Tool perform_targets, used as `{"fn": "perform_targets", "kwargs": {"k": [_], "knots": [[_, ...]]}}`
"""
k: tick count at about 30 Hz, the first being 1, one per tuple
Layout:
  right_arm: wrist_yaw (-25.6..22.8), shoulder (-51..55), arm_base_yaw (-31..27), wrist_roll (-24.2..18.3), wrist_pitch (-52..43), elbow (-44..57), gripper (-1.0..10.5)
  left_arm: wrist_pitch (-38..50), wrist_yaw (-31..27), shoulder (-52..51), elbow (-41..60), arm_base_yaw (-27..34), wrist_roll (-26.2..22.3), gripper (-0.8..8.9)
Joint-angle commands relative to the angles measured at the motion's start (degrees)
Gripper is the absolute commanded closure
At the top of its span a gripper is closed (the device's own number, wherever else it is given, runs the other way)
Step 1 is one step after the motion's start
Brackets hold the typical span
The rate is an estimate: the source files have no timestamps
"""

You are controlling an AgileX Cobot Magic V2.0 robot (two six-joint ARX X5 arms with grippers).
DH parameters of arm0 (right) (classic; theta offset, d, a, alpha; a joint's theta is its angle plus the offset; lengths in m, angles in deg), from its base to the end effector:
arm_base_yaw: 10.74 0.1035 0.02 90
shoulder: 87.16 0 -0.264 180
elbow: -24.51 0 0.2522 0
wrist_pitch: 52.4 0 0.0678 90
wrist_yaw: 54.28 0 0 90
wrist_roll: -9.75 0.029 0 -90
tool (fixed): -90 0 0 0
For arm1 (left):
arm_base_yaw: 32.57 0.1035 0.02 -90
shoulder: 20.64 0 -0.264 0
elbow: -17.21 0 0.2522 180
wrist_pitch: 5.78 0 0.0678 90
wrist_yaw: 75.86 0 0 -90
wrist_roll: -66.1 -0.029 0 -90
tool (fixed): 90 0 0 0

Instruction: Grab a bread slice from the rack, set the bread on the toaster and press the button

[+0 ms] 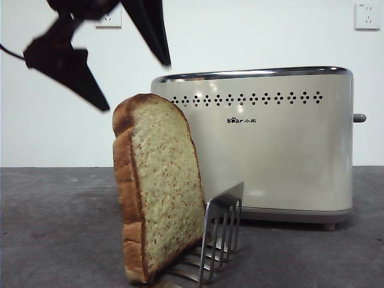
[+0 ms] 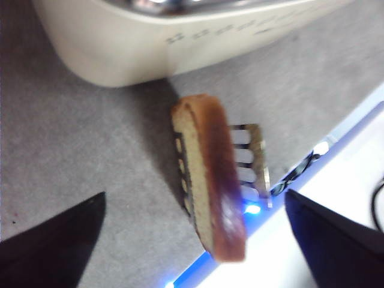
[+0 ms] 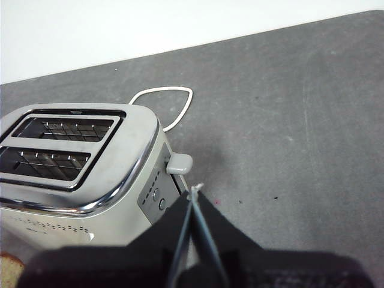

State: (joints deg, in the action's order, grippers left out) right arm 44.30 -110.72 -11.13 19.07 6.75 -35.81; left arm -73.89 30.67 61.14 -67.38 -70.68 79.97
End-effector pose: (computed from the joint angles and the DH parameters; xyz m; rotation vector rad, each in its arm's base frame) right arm 0.0693 0.0039 0.3232 0.1909 0.4007 0.1091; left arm 0.2106 -0.1757 0.2903 0.0217 1.2494 -0.6972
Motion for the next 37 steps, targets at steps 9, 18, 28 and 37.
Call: {"fn": "perform_targets", "kwargs": {"k": [9,18,28,37], "knots": [[0.04,-0.24,0.04,-0.61,-0.31,-0.2,9.5,2.23,-1.62,6.6,0.13,-3.61,0.22,2.96],[0.0,-0.24,0.04,-0.61,-0.31,-0.2,9.5,4.13,-1.6,7.39,0.13,-4.2,0.28,5.82],[0.0,-0.26,0.04,-0.59,-0.28,-0.2,9.5,2.95,-1.62,6.8,-0.57,-4.2,0.28,6.02],[0.02,-0.26,0.04,-0.39,-0.22,-0.2,9.5,2.27,-1.55,6.8,-2.05,-4.94,-0.7,8.19]]}}
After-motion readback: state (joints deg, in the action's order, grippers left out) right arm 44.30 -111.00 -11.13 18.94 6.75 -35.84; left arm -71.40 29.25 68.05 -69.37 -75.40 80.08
